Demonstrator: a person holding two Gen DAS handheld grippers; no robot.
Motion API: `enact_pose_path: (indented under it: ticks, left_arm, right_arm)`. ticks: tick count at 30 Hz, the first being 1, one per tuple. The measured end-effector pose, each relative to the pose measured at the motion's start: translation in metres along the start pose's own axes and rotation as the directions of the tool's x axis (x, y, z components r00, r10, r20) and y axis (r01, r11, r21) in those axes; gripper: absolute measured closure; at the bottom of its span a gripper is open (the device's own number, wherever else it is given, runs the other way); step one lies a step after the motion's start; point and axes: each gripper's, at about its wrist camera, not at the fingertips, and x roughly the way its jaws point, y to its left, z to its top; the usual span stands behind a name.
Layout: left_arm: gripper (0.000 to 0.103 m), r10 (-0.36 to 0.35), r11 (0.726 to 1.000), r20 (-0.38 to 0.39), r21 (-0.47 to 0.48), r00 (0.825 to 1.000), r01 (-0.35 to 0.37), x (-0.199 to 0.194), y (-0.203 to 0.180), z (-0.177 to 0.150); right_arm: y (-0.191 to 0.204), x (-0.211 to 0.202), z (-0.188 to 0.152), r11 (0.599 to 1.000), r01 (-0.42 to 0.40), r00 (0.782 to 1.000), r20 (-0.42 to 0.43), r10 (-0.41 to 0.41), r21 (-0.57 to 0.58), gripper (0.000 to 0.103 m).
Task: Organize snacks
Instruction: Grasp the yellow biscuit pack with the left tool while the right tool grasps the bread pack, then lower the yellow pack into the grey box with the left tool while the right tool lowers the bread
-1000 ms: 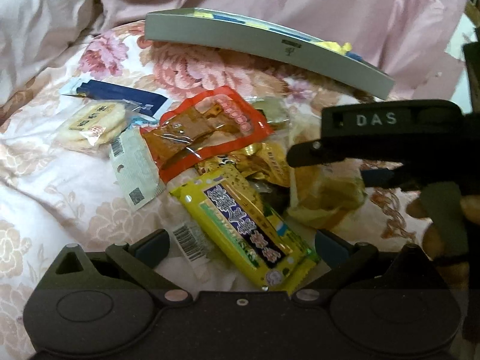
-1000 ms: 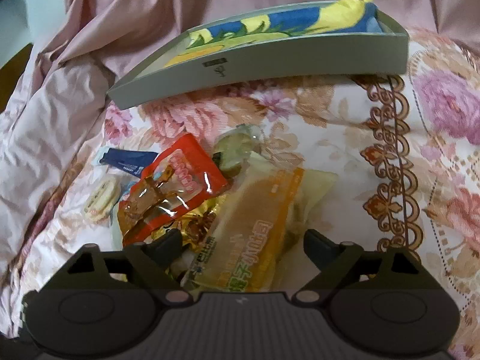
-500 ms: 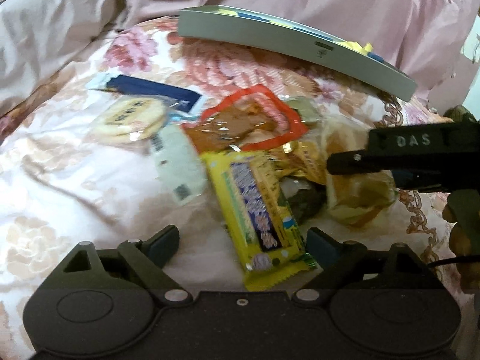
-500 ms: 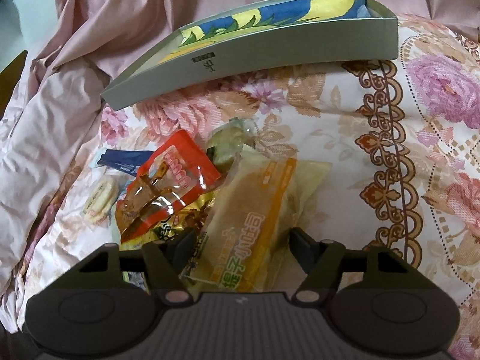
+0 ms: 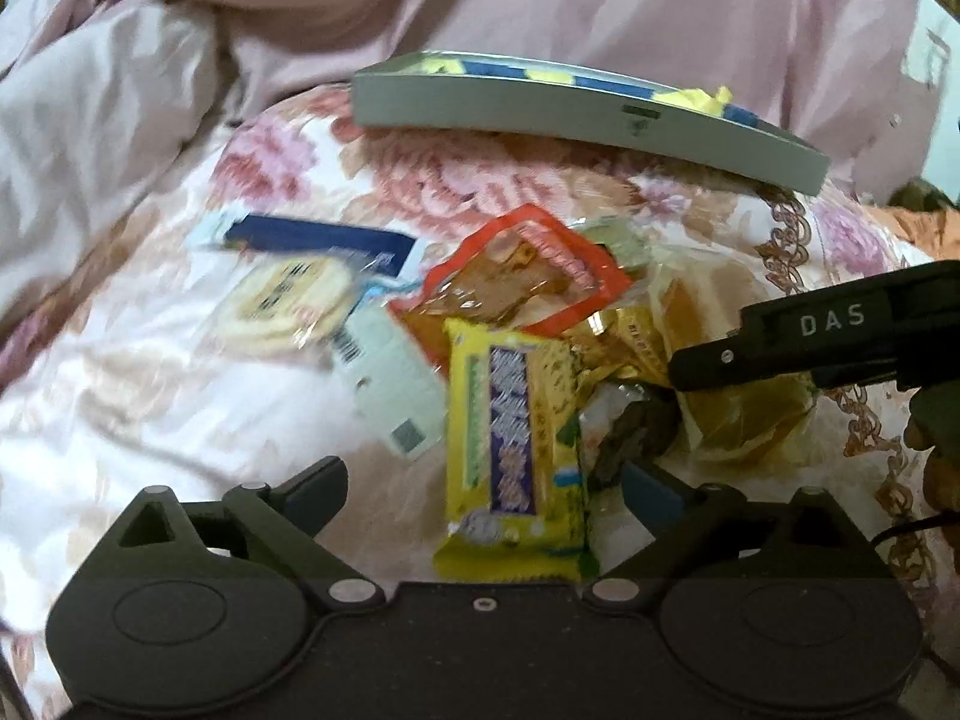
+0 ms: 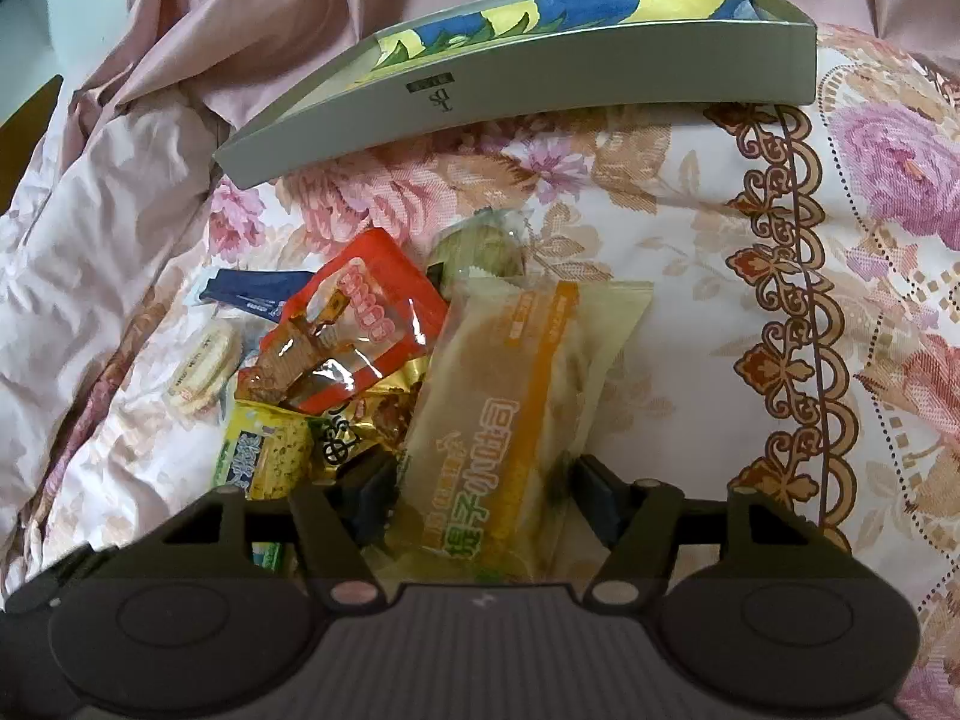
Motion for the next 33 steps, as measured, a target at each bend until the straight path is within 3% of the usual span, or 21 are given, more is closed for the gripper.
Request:
enact_pose_path:
  ticks: [5, 9, 17, 21, 26, 30, 33]
  left_arm:
    - [0.006, 0.026, 0.998, -0.010, 0.050, 1.000, -0.026, 0.013, -0.007, 0.003]
    - [0.008, 0.008, 0.999, -0.006, 0.046, 1.000, -0.007, 0.016, -0.005, 0.005]
    - [0.025, -0.070, 0.997, -0.008, -0.030, 0.998, 0.070, 0.019, 0.005, 0.006]
    - [0.033, -0.086, 0.996, -0.001, -0.015, 0.996, 0.086, 0.019, 0.002, 0.006]
    - [0.046, -0.124, 0.992, -0.017, -0.029, 0.992, 0.124, 0.022, 0.005, 0.009]
    - [0.054, -0.153, 0.987, -0.029, -0.051, 0.988, 0.151, 0.023, 0.007, 0.011]
    - [0.057, -0.160, 0.985, -0.026, -0.064, 0.987, 0.158, 0.022, 0.009, 0.010]
  right_arm:
    - [0.002, 0.000, 0.000, 1.000, 0.019, 1.000, 0.003, -0.019, -0.017, 0.029]
    - [0.003, 0.002, 0.000, 0.999, 0.025, 1.000, 0.000, -0.025, -0.023, 0.026]
    - [0.010, 0.009, -0.004, 0.998, 0.026, 1.000, -0.012, -0.027, -0.053, 0.022]
    - [0.019, 0.011, -0.008, 0.993, 0.055, 0.998, -0.005, -0.056, -0.103, 0.023]
    - [0.018, 0.010, -0.010, 0.993, 0.059, 0.998, 0.008, -0.059, -0.099, 0.029]
    - [0.014, 0.010, -0.009, 0.995, 0.054, 0.998, 0.018, -0.052, -0.079, 0.048]
    - [0.014, 0.010, -0.008, 0.997, 0.030, 0.999, 0.020, -0.029, -0.070, 0.048]
